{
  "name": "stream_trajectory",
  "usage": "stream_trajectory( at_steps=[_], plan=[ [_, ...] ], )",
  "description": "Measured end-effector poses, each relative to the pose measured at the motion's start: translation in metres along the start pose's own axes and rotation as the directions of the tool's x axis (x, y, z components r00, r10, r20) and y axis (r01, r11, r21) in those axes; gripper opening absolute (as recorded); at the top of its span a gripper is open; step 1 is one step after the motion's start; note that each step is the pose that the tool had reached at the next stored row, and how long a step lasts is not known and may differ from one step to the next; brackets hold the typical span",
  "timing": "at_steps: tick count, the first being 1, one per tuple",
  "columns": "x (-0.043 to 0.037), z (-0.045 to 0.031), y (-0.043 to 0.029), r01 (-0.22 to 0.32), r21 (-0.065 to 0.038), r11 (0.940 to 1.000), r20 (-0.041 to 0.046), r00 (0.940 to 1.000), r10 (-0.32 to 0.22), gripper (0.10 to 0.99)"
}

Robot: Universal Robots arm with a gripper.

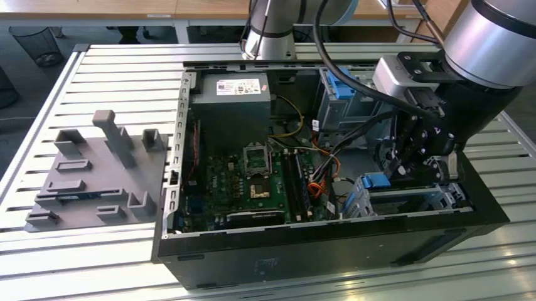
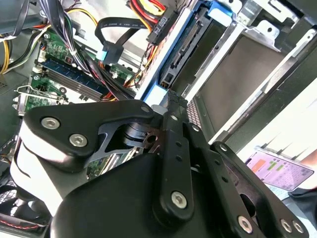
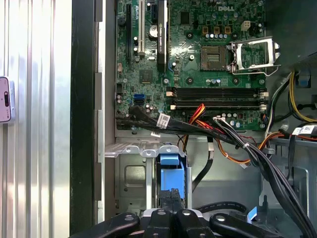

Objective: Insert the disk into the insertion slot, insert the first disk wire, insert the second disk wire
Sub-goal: 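Insert the first disk wire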

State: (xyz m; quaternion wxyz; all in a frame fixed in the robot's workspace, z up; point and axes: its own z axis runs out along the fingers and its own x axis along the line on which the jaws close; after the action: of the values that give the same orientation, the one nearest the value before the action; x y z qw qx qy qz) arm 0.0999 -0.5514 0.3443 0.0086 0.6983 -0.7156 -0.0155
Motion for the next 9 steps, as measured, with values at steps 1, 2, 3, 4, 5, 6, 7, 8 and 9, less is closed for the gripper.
stream_trajectory(
  at_steps=[1,2,3,4,5,6,7,8,9],
  plan=[
    [0.0000,0.0000,-0.0007,0.000,0.000,1.0000,0.0001,1.0000,0.000,0.106],
    [0.0000,0.0000,-0.0012,0.000,0.000,1.0000,0.0001,1.0000,0.000,0.106],
    [0.0000,0.0000,-0.0021,0.000,0.000,1.0000,0.0001,1.0000,0.000,0.106],
    [0.0000,-0.0001,-0.0031,0.000,0.000,1.0000,0.0000,1.0000,0.000,0.106],
    [-0.0001,-0.0001,-0.0042,0.000,0.000,1.0000,-0.0001,1.0000,0.000,0.106],
    [-0.0002,-0.0001,-0.0050,0.000,0.000,1.0000,0.0000,1.0000,0.000,0.106],
    [-0.0006,-0.0001,-0.0050,0.000,0.000,1.0000,0.0002,1.0000,0.000,0.106],
    [-0.0009,-0.0003,-0.0050,0.000,0.000,1.0000,0.0000,1.0000,0.000,0.106],
    [-0.0015,-0.0015,-0.0050,0.000,0.000,1.0000,-0.0001,1.0000,0.000,0.106]
  ],
)
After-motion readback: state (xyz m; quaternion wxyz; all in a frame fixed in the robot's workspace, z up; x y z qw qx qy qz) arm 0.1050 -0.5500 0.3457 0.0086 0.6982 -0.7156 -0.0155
